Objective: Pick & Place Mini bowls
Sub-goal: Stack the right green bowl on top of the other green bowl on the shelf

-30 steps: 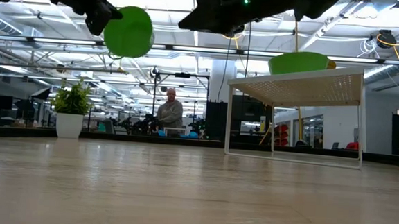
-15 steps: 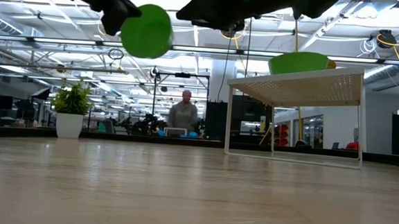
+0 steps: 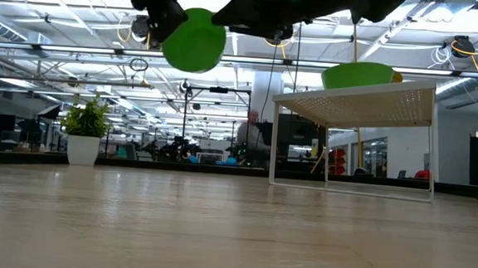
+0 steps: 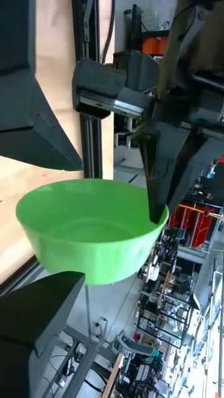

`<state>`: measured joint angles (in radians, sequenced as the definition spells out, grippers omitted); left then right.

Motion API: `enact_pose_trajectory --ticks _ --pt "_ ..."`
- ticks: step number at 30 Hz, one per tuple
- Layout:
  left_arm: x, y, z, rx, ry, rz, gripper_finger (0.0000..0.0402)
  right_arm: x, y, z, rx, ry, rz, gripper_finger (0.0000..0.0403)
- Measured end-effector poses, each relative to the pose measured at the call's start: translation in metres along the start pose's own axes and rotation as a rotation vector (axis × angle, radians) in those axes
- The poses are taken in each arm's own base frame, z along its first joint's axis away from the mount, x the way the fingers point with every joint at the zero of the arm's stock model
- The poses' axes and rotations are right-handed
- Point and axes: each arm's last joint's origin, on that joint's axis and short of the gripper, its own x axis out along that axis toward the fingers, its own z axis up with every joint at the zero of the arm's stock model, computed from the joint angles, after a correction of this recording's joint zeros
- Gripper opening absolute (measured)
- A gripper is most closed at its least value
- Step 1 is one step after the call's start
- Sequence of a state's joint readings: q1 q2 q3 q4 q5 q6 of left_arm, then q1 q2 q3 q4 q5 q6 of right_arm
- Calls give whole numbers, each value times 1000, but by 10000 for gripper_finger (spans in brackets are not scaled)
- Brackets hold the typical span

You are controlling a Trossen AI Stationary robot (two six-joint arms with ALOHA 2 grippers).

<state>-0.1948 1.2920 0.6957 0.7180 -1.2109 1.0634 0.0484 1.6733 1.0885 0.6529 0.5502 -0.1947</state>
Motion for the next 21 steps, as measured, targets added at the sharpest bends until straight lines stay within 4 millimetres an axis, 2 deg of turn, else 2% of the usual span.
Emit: enact_pose_trajectory --ticks 7,12,21 --pt "-14 3 14 -103 -76 -10 2 4 -8 -4 35 33 -46 265" --pt "-25 3 18 -92 -106 -26 2 5 -10 -7 61 47 -46 265" --pt "-23 4 17 -90 -86 -15 3 6 -11 -5 62 34 -53 265"
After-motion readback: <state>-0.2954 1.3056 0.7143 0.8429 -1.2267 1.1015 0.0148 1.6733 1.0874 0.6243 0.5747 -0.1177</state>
